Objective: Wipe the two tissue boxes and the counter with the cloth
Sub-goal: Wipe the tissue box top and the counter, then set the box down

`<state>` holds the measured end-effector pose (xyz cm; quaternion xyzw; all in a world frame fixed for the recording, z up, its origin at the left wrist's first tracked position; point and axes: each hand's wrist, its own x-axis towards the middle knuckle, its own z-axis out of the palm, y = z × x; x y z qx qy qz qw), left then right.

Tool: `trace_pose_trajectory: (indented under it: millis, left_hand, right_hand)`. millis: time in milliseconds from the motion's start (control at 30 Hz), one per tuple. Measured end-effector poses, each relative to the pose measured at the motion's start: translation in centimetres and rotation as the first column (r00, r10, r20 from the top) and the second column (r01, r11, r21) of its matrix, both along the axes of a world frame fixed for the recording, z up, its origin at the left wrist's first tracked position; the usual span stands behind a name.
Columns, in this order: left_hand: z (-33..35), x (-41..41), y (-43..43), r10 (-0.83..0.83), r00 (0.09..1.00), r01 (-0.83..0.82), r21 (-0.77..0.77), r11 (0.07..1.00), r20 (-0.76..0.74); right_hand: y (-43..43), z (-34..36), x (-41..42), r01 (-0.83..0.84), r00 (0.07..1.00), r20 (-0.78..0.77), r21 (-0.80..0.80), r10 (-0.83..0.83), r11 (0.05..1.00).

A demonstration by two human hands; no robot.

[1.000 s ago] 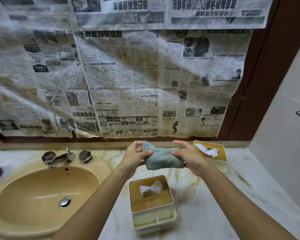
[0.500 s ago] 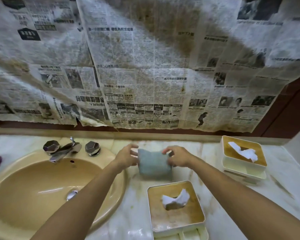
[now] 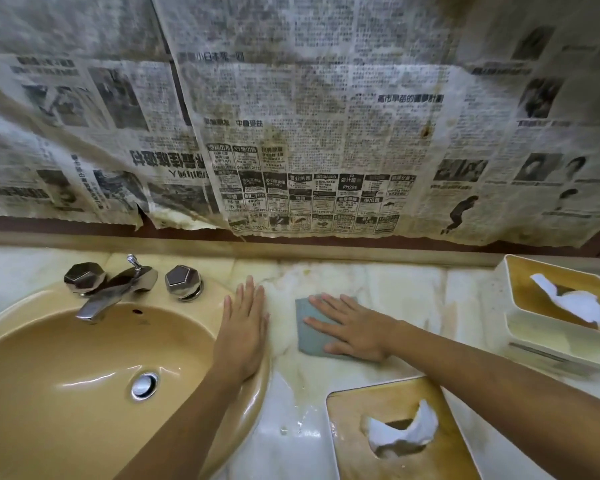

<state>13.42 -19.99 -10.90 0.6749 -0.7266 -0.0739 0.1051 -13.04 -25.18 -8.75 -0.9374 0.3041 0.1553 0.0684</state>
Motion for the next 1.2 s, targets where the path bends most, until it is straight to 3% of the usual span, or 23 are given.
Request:
trace_pose_trajectory:
  millis: [100, 200, 300, 433, 533, 600, 667, 733, 867, 1000, 1133, 1200]
  left_hand:
    - [-0.4, -0.1, 0.1, 0.019, 0.999, -0.020, -0.030, 0.999, -0.047]
    - [-0.4, 0.1, -0.1, 0.019, 0.992, -0.024, -0.042, 0.999, -0.123]
    - [-0.4, 0.8, -0.1, 0.002, 0.988, -0.010, -0.051, 0.999, -0.156]
    - [-0.3, 1.1, -0.1, 0.002, 0.989, -0.015, -0.085, 0.996, -0.151]
    - [-0.3, 0.9, 0.0, 0.035, 0.981, -0.058, -0.116, 0.992, -0.193]
    - [-0.4, 0.9, 0.0, 0.046, 0.975, -0.075, -0.127, 0.989, -0.218]
    - [-0.6, 1.0, -0.2, 0.052, 0.970, -0.085, -0.129, 0.988, -0.237]
    - [-0.6, 1.0, -0.3, 0.056, 0.967, -0.091, -0.131, 0.987, -0.250]
    - [-0.6, 1.1, -0.1, 0.061, 0.960, -0.100, -0.130, 0.986, -0.274]
    - [-0.4, 1.1, -0.1, 0.062, 0.956, -0.104, -0.130, 0.986, -0.288]
    - [-0.3, 1.1, 0.0, 0.058, 0.952, -0.105, -0.142, 0.984, -0.299]
    - [-0.4, 1.0, 0.1, 0.060, 0.951, -0.108, -0.145, 0.984, -0.302]
  right_hand:
    - [-2.4, -0.7, 0.9, 0.183, 0.982, 0.040, -0.022, -0.182, 0.983]
    - [-4.6, -0.6, 3.8, 0.227, 0.974, 0.011, 0.026, -0.227, 0.974]
    - [-3.7, -0.8, 5.4, 0.072, 0.997, 0.011, 0.028, -0.073, 0.997]
    - [0.0, -0.4, 3.5, -0.336, 0.937, 0.102, 0.006, 0.334, 0.942]
    - [0.3, 0.0, 0.1, -0.425, 0.897, 0.122, -0.023, 0.425, 0.905]
    - [-0.8, -0.2, -1.5, -0.324, 0.936, 0.131, -0.044, 0.327, 0.945]
    - [-2.0, -0.6, -1.1, -0.103, 0.984, 0.144, -0.008, 0.103, 0.995]
    - [-2.7, -0.7, 1.2, -0.002, 0.981, 0.192, 0.056, -0.009, 0.998]
    - [-2.1, -0.8, 4.8, -0.148, 0.933, 0.350, 0.150, 0.087, 0.978]
    - [0.1, 1.3, 4.5, -0.315, 0.888, 0.397, 0.164, 0.230, 0.935]
    - [2.2, 1.3, 3.3, -0.654, 0.732, 0.386, 0.168, 0.561, 0.738]
    - [2.1, 0.2, 2.4, -0.715, 0.680, 0.361, 0.134, 0.638, 0.686]
